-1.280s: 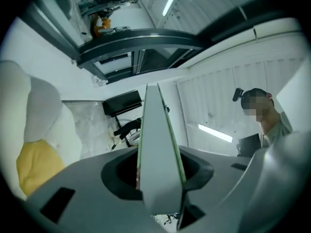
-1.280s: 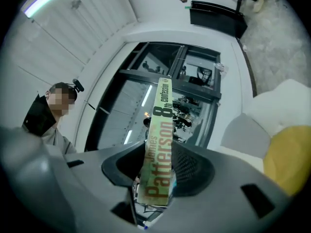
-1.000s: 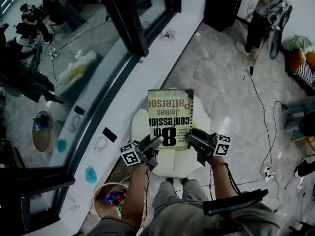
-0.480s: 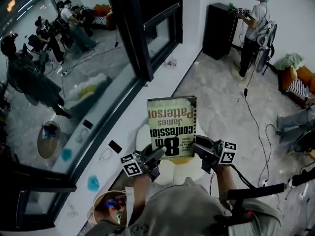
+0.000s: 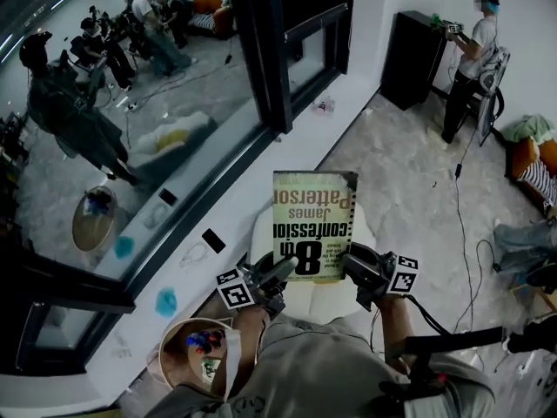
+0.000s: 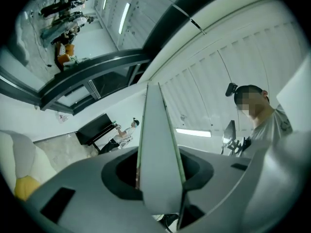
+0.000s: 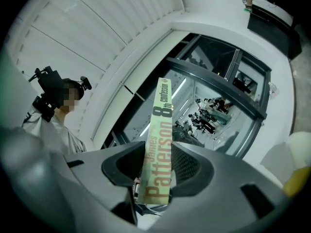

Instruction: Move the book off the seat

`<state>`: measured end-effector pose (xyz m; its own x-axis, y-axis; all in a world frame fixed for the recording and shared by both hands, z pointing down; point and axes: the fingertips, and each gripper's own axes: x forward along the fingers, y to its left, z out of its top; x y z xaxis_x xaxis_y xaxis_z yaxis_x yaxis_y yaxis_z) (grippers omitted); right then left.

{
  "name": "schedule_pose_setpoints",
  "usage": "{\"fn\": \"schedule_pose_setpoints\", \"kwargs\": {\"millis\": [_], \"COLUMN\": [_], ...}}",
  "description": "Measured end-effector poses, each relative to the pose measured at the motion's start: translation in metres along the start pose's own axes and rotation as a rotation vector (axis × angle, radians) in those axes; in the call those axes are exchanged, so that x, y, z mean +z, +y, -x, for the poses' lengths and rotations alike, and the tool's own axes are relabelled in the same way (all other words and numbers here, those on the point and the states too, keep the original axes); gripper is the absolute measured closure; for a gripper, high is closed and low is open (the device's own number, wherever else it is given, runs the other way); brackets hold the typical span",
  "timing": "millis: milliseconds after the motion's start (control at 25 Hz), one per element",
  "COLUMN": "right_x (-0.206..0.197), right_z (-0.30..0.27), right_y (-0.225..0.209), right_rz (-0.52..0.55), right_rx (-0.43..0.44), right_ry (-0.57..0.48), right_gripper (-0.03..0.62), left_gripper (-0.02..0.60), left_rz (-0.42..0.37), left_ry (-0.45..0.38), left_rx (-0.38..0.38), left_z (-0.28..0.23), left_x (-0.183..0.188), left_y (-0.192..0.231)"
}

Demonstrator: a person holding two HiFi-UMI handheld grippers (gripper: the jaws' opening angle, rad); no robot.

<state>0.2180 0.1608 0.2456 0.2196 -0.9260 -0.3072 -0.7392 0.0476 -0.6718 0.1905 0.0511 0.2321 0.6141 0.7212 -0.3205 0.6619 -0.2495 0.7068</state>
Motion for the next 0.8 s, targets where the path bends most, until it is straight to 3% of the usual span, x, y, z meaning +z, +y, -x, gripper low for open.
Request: {"fn": "schedule_pose_setpoints", "kwargs": {"millis": [240, 520, 800], "right_x": [-0.058, -0.125, -0.287], "right_z": [-0.052, -0.115, -0.181], "right_y": [0.026, 0.036, 0.154], "right_rz": [-0.058, -0.228, -0.34], "right_rx": [0.133, 0.437, 0.714], "right_ry": [0.115, 0.421, 0.761], "right_gripper": [0.422, 0.422, 0.422], "left_gripper": [0.407, 0.407, 0.407], "left_rz": [-0.072, -0.181, -0.27], "left_ry": [-0.128, -0.415, -0.761], "left_rx": [0.117, 0.457, 0.718], "left_z": [0.085, 0.175, 0.354], "left_x": [0.01, -0.003, -0.055], "left_y": [-0.024, -0.049, -0.146]}}
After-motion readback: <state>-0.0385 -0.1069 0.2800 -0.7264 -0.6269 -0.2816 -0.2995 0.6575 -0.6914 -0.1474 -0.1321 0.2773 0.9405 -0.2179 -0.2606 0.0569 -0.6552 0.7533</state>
